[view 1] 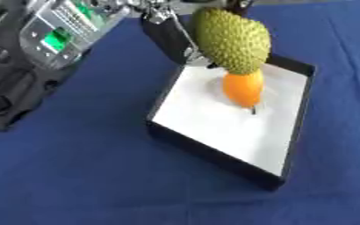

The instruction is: Pick up objects on the table and place them in the box.

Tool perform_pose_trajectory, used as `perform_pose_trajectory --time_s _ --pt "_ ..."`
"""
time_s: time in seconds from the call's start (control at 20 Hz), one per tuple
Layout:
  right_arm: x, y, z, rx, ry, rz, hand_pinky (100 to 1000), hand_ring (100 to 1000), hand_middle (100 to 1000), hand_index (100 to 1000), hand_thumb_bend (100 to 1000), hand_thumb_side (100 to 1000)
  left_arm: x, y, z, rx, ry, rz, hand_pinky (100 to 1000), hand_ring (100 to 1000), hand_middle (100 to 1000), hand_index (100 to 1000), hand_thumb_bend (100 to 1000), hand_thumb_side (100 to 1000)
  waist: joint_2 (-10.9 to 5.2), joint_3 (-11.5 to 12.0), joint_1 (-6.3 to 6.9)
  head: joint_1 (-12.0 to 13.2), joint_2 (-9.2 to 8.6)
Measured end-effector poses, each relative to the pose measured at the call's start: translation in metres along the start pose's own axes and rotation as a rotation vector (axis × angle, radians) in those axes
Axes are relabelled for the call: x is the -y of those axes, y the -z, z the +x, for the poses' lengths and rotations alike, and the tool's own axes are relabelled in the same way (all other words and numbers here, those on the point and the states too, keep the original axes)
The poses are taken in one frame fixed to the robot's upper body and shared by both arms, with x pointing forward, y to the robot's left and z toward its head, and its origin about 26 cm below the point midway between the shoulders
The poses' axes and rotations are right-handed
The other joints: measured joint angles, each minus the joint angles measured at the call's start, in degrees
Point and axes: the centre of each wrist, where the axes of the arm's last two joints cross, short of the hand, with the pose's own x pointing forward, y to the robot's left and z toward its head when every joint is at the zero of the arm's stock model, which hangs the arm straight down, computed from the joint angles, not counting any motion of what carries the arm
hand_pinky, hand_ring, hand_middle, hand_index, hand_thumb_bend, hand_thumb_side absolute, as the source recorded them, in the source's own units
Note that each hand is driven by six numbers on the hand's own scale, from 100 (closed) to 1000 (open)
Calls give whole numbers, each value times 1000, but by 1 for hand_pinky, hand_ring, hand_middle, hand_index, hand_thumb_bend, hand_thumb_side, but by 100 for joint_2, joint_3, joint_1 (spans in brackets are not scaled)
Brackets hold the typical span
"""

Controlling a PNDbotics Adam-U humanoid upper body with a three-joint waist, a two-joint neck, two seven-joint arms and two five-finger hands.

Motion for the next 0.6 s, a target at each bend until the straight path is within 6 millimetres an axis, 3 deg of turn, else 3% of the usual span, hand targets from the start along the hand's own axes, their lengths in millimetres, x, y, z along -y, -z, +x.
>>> perform_pose_trajectory --time_s 0.6 --pt "0 2 4 8 6 -8 994 928 904 862 100 535 40 19 -21 -41 5 -102 695 617 555 508 337 100 23 -113 41 90 -39"
